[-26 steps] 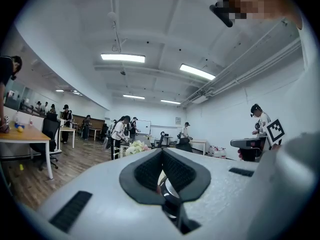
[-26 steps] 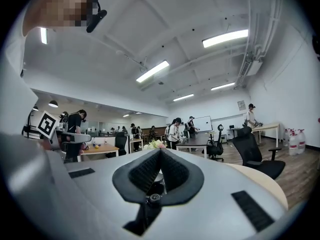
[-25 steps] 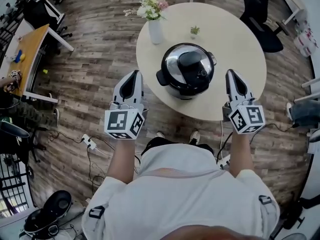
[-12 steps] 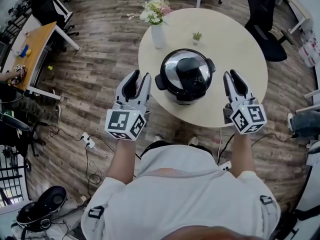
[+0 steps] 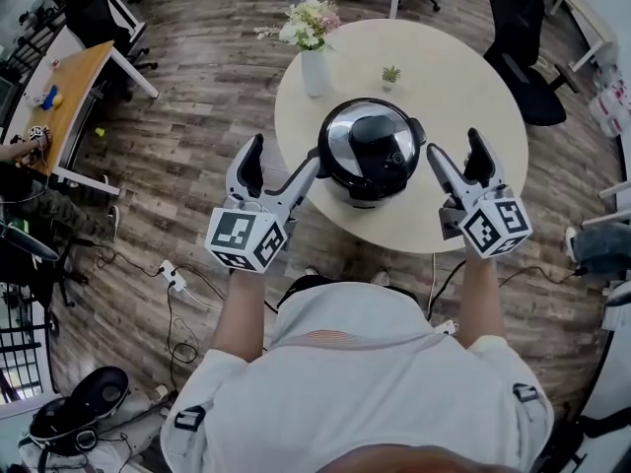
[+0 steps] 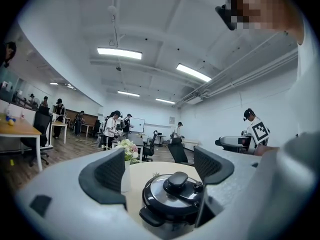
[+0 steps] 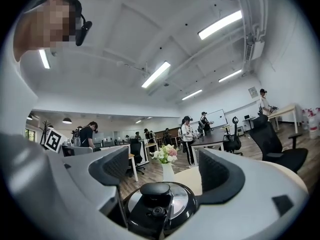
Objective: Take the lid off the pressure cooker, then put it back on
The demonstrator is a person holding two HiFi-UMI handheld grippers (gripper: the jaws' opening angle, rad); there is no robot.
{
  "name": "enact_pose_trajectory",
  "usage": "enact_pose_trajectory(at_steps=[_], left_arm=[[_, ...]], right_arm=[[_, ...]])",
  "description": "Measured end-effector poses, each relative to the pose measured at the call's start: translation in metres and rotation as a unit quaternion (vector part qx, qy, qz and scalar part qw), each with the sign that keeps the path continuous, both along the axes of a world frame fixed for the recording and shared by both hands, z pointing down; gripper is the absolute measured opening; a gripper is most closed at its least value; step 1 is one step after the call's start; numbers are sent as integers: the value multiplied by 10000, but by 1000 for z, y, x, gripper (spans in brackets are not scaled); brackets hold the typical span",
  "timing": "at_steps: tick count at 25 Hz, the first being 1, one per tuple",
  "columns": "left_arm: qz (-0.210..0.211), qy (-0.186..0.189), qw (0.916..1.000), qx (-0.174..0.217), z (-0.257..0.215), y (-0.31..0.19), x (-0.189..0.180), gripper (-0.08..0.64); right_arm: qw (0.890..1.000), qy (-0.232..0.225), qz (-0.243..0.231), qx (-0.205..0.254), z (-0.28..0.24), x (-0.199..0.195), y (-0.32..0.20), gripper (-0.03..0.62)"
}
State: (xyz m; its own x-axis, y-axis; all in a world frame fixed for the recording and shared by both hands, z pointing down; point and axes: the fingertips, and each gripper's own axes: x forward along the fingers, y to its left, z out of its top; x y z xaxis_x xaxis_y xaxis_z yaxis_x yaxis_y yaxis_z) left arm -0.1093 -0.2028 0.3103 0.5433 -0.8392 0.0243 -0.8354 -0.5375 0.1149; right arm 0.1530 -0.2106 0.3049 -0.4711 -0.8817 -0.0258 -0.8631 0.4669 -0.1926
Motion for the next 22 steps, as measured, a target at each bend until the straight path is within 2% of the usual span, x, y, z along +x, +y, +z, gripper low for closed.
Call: enact_pose_trajectory(at_steps=[5,8,11,14,17,19,22], left_arm=[[-135,147,9998,24,-7,6,-10,414],[-205,154,9997,59,-9,8,-13,414],[-241,98,9996,64,-6,12,-15,414],[-242,79,9997,64,-2,18,-17,414],[-225,89,9997,32,2,24,-16,414],[-222,111,9997,3,4,28,-16,414],[-238,118,9996,-53,9,30,-16,414]], right_arm=[[9992,274,-142,-250,6,-7,4,420],[9941,816,-553,-454,14,-19,2,420],[9809,1473,-1139,-568,16,-37,-2,420],[9582,2218,-1700,-611,16,-55,-10,420],[9287,2772,-2351,-739,20,-74,-16,420],[9055,3097,-2755,-911,28,-84,-23,420],[8613,3652,-3314,-1221,49,-101,-36,420]])
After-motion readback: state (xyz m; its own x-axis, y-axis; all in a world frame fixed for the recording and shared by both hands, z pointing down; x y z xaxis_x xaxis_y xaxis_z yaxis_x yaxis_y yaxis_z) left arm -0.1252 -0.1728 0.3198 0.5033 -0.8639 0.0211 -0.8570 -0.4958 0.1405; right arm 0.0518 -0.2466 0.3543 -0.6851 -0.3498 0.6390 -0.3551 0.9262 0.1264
